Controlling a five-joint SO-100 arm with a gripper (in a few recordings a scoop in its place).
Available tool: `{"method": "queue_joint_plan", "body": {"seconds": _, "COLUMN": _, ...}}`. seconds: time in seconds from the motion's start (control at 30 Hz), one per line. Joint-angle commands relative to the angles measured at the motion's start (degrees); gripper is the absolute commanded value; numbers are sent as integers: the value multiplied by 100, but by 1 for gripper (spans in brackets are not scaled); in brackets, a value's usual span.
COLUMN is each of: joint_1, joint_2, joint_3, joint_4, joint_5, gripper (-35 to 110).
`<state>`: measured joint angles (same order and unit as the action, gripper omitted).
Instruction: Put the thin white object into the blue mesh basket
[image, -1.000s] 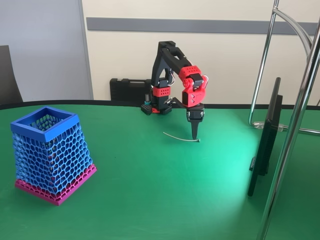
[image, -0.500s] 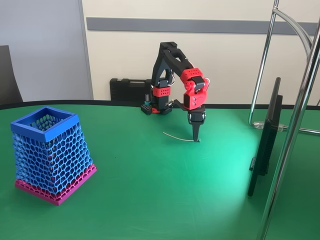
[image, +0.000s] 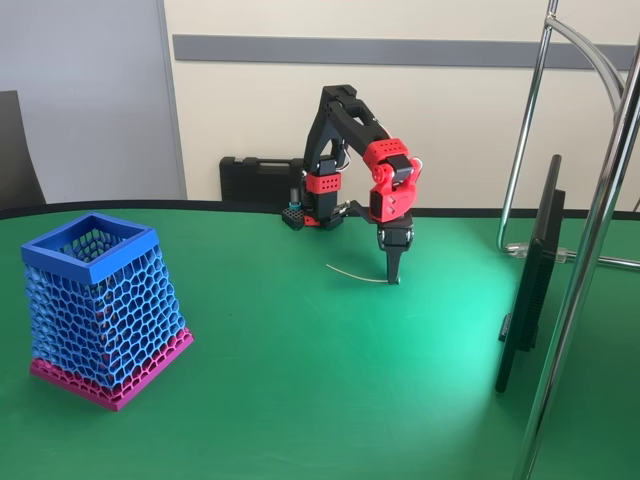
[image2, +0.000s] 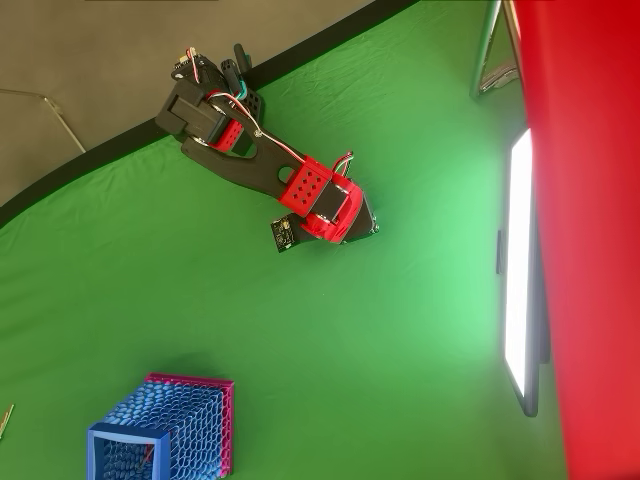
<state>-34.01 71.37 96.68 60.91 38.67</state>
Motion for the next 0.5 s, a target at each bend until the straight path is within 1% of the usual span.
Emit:
{"method": "queue_joint_plan", "body": {"seconds": 0.0, "joint_1": -35, "joint_2": 0, "joint_3": -193, "joint_4": 26, "joint_5": 35, "gripper": 16}}
{"method": "queue_joint_plan", "body": {"seconds": 0.47, "joint_1": -53, "joint_2": -97, "joint_3": -299, "joint_4": 105, "joint_5": -18, "gripper": 13}}
